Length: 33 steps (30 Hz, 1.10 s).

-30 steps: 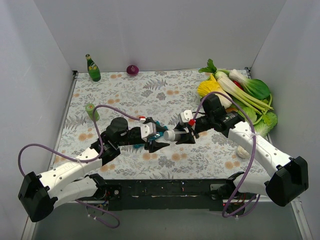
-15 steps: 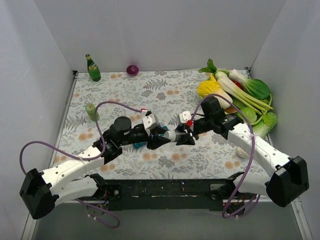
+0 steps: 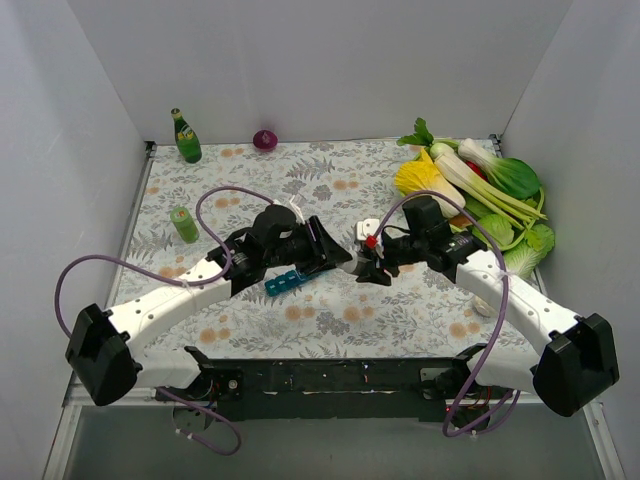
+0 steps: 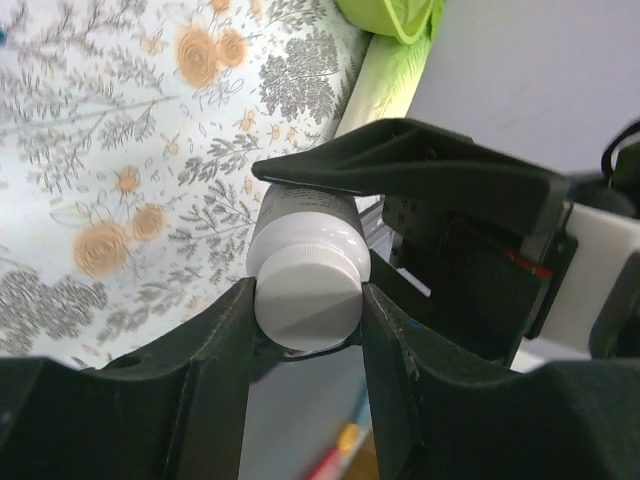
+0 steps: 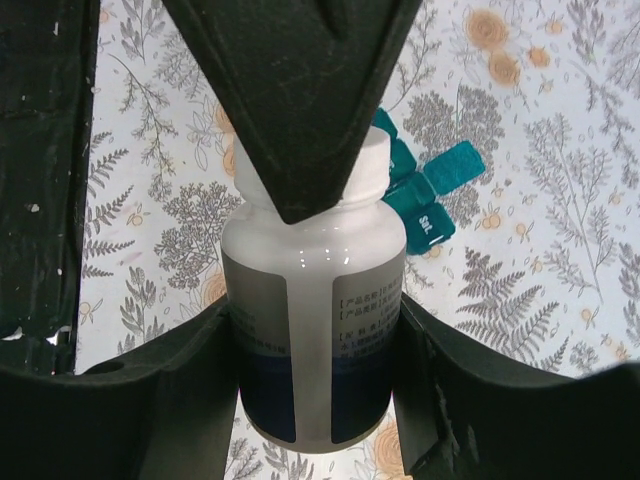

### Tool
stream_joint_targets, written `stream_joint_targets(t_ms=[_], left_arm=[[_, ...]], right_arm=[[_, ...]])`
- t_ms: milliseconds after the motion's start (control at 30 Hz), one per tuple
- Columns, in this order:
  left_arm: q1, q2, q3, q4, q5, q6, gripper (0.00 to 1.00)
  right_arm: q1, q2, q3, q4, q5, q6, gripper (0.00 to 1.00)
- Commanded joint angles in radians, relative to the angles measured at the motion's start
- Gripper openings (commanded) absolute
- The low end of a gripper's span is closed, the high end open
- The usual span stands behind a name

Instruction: Sort the pills into containers

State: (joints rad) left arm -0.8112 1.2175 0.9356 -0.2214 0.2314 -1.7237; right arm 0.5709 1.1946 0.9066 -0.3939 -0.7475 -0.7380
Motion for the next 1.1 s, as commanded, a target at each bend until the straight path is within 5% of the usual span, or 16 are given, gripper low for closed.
stream_joint_targets(t_ms=[0,267,533,600,633,833,867,1067], left_arm=[[0.016,0.053,0.054,-0.168,0.04,-0.353,0.0],[0.058,0.066,0.066,-0.147,0.112,-0.404,0.0],[0.076,0.007,-0.02,-0.019,0.164,-0.341,0.79],[0.084,-0.018,-0.029,-0.009,0.163,-0.294,0.91],[0.086,-0.027,-0.035,-0.004,0.16,-0.24,0.98],[0.101,-0.163,-0.084,0.027,0.189,0.16,0.98],[0.102,-0.18,-0.09,0.027,0.212,0.358,0.98],[0.087,-0.393,-0.257,0.138,0.413,0.946,0.98]], right_arm=[[0.006,-0.021,0.005,0.053,0.01,0.029,0.01],[0.004,-0.035,-0.015,0.064,0.028,0.035,0.01],[-0.006,-0.032,-0.017,0.069,0.002,0.048,0.01],[-0.011,-0.033,-0.021,0.069,-0.015,0.045,0.01],[-0.014,-0.033,-0.023,0.069,-0.021,0.045,0.01],[-0.034,-0.046,-0.026,0.04,-0.095,0.022,0.01],[-0.037,-0.047,-0.026,0.03,-0.117,0.014,0.01],[-0.039,-0.047,-0.031,-0.025,-0.217,-0.052,0.01]])
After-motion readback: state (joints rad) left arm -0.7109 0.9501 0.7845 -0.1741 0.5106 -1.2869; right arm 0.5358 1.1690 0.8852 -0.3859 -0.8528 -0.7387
